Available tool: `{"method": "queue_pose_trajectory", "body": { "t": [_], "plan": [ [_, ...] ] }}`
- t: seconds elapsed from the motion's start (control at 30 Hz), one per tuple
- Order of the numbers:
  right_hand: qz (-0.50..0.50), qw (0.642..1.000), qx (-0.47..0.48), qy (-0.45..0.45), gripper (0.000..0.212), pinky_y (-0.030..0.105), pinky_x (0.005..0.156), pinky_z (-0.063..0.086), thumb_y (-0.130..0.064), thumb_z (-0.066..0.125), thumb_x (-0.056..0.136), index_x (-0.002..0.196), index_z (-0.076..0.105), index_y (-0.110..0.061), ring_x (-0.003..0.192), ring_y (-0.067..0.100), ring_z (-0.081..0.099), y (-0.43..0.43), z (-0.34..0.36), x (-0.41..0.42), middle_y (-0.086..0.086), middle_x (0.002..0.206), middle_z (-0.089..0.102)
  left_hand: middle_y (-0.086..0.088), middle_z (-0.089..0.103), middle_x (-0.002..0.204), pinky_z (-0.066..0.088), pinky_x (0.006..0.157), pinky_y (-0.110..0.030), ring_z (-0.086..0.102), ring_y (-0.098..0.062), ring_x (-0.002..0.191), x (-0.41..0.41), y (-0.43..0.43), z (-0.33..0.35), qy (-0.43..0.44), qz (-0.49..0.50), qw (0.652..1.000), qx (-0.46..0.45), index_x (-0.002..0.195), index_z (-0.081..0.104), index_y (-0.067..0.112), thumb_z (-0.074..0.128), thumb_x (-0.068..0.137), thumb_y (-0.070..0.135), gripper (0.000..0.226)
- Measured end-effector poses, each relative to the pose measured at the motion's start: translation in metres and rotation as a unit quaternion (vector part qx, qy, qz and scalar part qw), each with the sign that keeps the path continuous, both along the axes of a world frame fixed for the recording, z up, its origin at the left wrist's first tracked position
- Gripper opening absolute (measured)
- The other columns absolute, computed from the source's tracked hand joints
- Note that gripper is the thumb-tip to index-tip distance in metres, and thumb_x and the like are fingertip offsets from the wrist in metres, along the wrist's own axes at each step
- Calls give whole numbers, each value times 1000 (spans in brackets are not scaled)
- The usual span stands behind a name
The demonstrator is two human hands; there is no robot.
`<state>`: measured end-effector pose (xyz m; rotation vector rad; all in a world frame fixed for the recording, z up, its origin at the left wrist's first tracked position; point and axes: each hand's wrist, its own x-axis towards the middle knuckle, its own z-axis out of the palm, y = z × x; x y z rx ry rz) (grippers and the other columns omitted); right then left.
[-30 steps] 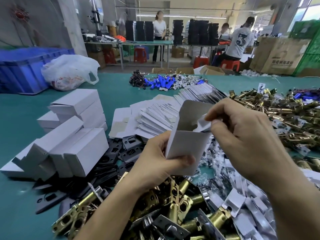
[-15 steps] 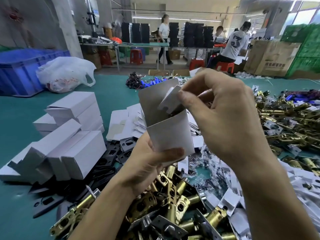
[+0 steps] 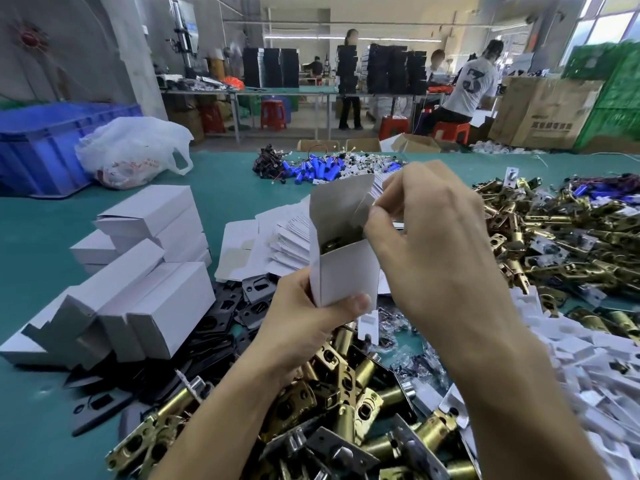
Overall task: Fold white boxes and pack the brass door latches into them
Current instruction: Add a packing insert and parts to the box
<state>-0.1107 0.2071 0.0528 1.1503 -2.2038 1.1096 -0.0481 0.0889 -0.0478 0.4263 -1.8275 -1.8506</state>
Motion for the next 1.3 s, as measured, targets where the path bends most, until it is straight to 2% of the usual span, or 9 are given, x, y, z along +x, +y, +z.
{"method": "queue_pose_trajectory", "body": {
  "t": [0.1,0.23,0.3,0.47,0.67,0.83,1.13,1.23,1.3],
  "plan": [
    [-14,999,45,-17,9,28,71,28,-11,55,92,85,51,-10,87,15,40,-7,1,-1,1,100,44,-13,75,93,59,78,-43,70,-30,85,0,0,0,-4,11,1000,-13,90,77,24,87,67,25,25],
    [-53,991,117,-46,18,35,91,41,-25,56,93,94,65,-9,108,26,48,-14,-2,-9,3,113,48,-18,74,95,59,78,-48,70,-37,91,0,-1,-2,-9,22,1000,-16,91,76,15,87,76,9,20],
    [-56,987,144,-46,30,39,94,43,-33,49,99,98,70,-12,114,27,49,-14,-6,-11,6,118,55,-18,75,94,60,69,-32,71,-26,84,1,-3,-2,-9,19,1000,-14,93,76,11,84,79,2,19],
    [-8,997,33,-72,31,38,87,47,-20,47,94,119,64,-26,102,20,58,-4,-19,-10,0,120,56,-8,78,92,57,66,-21,75,-21,84,1,-4,-3,-18,17,1000,12,90,77,18,89,66,12,27],
    [-7,988,-42,-149,9,21,57,37,-16,50,89,86,47,-25,73,5,51,5,-45,-19,-9,82,56,-8,78,94,63,74,-42,76,-29,87,1,-4,1,12,63,995,70,98,74,14,88,56,17,44],
    [36,958,200,-205,10,36,66,46,-14,48,87,84,52,-23,79,22,58,-15,-74,-28,-1,83,60,-7,78,88,60,62,-29,75,-22,77,-1,-1,8,77,134,984,85,93,72,12,93,58,11,41],
    [116,947,238,-183,29,30,58,34,-14,57,87,64,43,-25,75,22,54,-75,-109,-40,-7,68,50,-2,77,81,58,50,-30,76,-33,74,9,-19,20,114,221,967,51,88,73,21,90,71,10,26],
    [129,952,258,-104,15,36,79,43,-12,57,87,96,60,-24,102,27,52,-82,-113,-36,3,102,56,5,75,75,56,47,-27,75,-25,67,13,-26,24,110,246,962,47,89,70,20,86,75,8,24],
    [125,949,288,-33,40,36,84,40,-7,55,86,122,57,-24,107,27,44,-86,-115,-36,3,116,49,8,74,72,56,46,-28,74,-19,65,16,-30,27,114,257,958,50,90,70,19,85,76,8,23]
  ]
}}
